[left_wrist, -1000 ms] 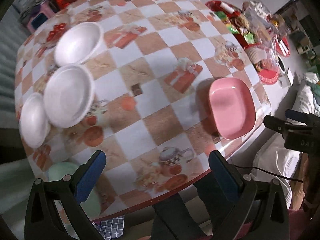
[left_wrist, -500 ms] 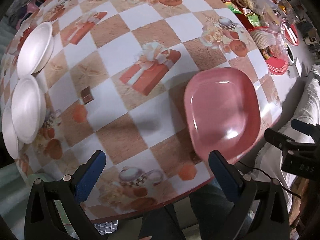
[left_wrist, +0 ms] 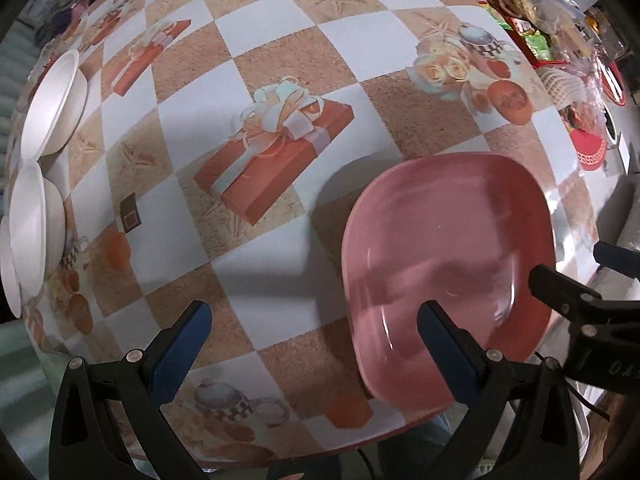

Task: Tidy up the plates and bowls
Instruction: 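Close both grippers on the pink plate rim and lift it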

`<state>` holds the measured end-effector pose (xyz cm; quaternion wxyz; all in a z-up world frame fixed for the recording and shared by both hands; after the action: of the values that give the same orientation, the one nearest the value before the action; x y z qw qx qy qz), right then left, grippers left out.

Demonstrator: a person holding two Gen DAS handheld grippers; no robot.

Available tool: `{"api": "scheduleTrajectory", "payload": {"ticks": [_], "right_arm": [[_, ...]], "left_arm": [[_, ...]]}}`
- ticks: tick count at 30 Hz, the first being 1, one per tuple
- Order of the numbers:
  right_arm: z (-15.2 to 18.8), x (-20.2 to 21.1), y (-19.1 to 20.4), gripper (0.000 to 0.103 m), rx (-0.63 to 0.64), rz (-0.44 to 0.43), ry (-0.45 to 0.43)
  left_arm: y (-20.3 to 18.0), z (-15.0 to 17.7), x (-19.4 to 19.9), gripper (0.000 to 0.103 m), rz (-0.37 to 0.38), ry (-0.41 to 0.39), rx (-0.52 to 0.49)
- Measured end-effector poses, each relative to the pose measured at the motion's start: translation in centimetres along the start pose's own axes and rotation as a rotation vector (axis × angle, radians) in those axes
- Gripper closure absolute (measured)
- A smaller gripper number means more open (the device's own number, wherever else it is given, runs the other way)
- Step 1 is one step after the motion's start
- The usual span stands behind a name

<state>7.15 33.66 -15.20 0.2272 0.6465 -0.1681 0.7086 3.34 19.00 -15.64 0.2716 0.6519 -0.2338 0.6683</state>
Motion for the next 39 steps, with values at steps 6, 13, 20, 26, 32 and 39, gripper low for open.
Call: {"api": "scheduleTrajectory", "payload": {"ticks": [6,13,20,26,32,39], "right_arm": [[-0.6,-1.8,1.1,0.001,0.050,0.007,0.017],[-0.5,-2.4,1.3,0.001,0.102,0.019,0.003],[-0.1,-2.2,1.4,0.000,0.107,0.015,-0.025],[-0.7,-2.5,1.6,0.000,0.154,0.029,0.043],[-1.5,-2.4,0.4,0.006,0.099,0.037,0.045],[-0.7,-0.8,1.9,0.075,0.129,-0.038,0.019]], "left_arm": [[0.8,-0.3,-1.9,0.000,-0.020,0.032,0.035],[1.1,-0.7,-2.1,0.000,-0.008,0.005,0.028],[3.1,-1.8,-2.9,0.000,0.083,0.040,0.093],[2.4,-2.4,-2.7,0.006,0.061,0.057,0.044],[1.8,-2.7,-2.5,0.010,0.064,0.055,0.021],[-0.3,-3.1,-1.7,0.033,0.080,0.037,-0.021]]}}
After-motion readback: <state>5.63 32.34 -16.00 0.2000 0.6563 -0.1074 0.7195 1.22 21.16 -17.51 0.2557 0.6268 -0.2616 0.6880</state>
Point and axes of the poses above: each gripper's, at about its wrist camera, not at the fingertips, and x roughly against the way its jaws point, y to its left, z to its underside, the point moved 1 cm from there along -x, roughly the way its jaws point, and after that the axes turned 10 degrees about -x, right-handed, at the moved point
